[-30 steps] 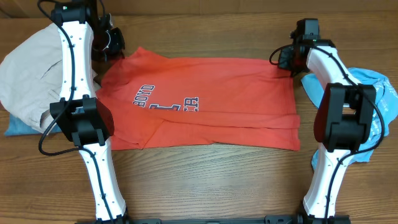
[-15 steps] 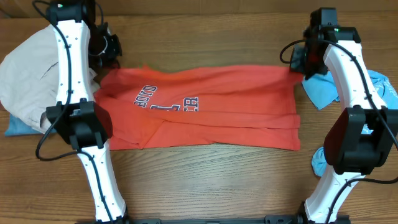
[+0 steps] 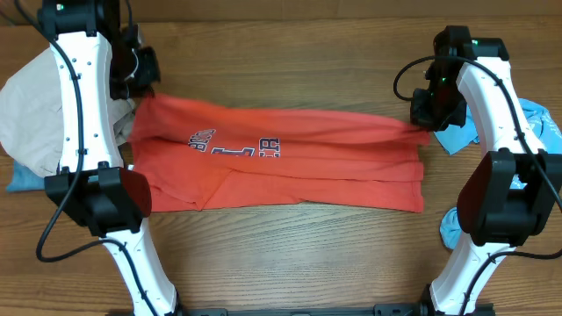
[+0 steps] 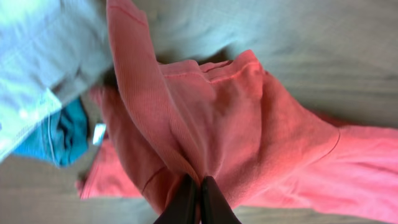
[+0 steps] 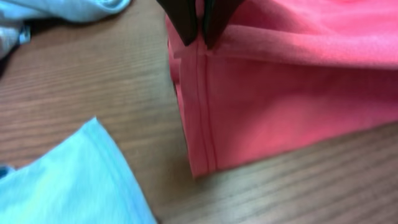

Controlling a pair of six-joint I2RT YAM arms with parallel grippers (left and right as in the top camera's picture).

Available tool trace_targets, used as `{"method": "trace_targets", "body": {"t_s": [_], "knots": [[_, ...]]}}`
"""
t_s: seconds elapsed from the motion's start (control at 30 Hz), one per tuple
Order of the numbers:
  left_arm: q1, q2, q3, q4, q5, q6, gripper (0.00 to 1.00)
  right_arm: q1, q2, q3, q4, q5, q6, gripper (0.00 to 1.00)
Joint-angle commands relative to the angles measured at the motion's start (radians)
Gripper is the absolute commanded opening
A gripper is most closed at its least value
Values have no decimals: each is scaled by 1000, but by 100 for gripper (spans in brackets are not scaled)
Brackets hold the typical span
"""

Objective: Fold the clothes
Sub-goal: 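Fold the shirt's top half down toward the front with both grippers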

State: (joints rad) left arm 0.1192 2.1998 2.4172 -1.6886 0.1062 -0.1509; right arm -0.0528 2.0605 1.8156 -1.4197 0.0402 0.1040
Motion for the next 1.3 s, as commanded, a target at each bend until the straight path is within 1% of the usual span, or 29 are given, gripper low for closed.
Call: {"method": "trace_targets", "body": {"t_s": [0.0,0.3,0.43,0.67,0.83,1.17,1.23,1.27], "knots": [[5,-80,-101,-2,-36,5,4,-10,-24,13,-41,-8,-3,4],[5,-130,-366,-1,-85,5,4,-10,-24,10,-162,-8,-3,4],[5,-130,-447,16,-90,5,4,-10,-24,3,-195,-7,-7,4],[5,-130,-533,-2,-113,5,4,-10,-24,-64,-201,-3,-6,4],[5,-130,-594,-2,-132,3,4,-10,-24,-148,-151,13,-6,4],[5,-130,-689,-2,-222,-60,4,-10,-24,-252,-125,46,-5,6],[5,-130,-700,-2,-222,-61,4,-10,-24,-267,-122,47,-5,8],[5,-130,-704,-2,-223,-64,4,-10,-24,-275,-114,46,-5,12]]}}
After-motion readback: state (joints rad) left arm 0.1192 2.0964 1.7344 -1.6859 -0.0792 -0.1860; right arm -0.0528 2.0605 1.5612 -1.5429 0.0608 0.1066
